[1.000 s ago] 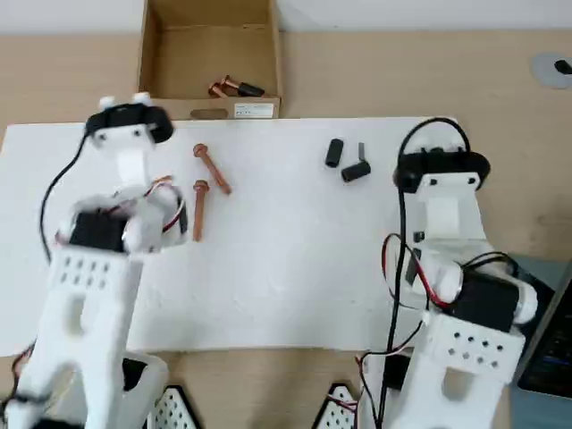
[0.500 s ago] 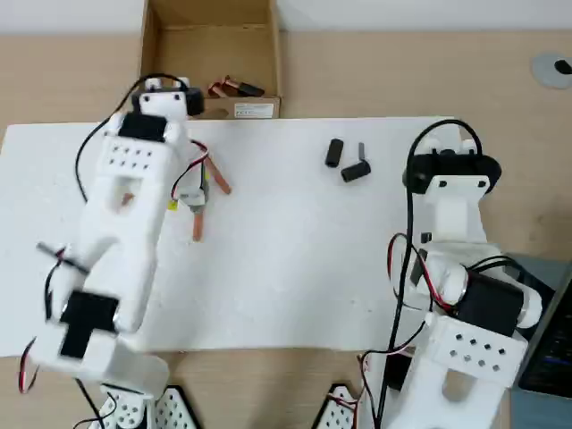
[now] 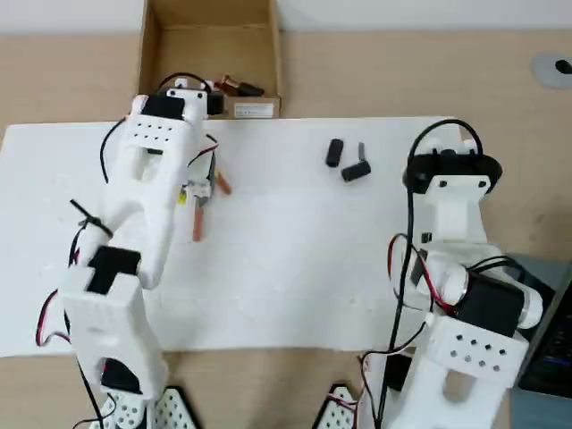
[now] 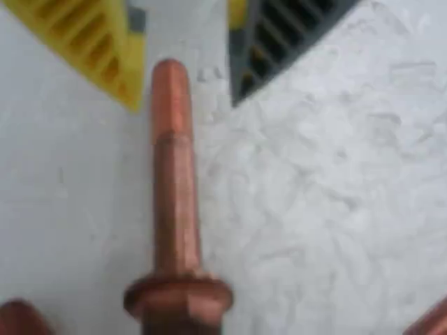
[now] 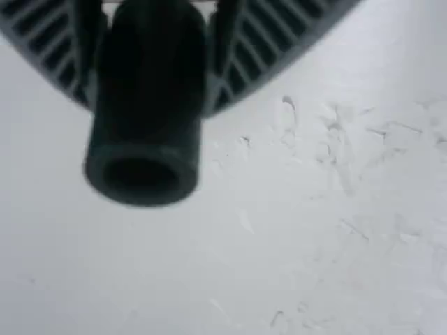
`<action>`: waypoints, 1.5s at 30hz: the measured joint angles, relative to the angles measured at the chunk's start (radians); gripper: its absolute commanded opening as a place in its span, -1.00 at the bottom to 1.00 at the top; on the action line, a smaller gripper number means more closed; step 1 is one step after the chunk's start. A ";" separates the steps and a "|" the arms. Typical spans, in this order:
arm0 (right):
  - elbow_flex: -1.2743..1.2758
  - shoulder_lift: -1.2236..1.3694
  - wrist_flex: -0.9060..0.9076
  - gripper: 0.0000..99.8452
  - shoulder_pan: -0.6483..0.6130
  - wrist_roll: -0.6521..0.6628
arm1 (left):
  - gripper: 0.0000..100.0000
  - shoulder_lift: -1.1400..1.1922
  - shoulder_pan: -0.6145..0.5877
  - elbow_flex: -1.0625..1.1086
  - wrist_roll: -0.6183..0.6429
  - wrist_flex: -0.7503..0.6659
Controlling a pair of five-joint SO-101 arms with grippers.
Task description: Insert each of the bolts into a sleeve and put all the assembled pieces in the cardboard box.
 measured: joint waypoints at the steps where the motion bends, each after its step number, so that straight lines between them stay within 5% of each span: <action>1: 0.000 0.000 0.000 -0.98 0.000 0.000 | -0.81 0.020 0.000 -0.012 0.000 0.000; 18: 0.000 0.000 0.000 -0.98 0.000 0.000 | -0.82 0.296 0.000 -0.241 -0.003 0.000; 35: 0.000 0.000 0.000 -0.97 0.000 0.000 | -0.99 0.334 0.003 -0.270 -0.002 0.005; 45: -0.003 0.000 0.006 -0.98 0.000 0.000 | -0.99 0.265 0.029 -0.305 0.003 0.166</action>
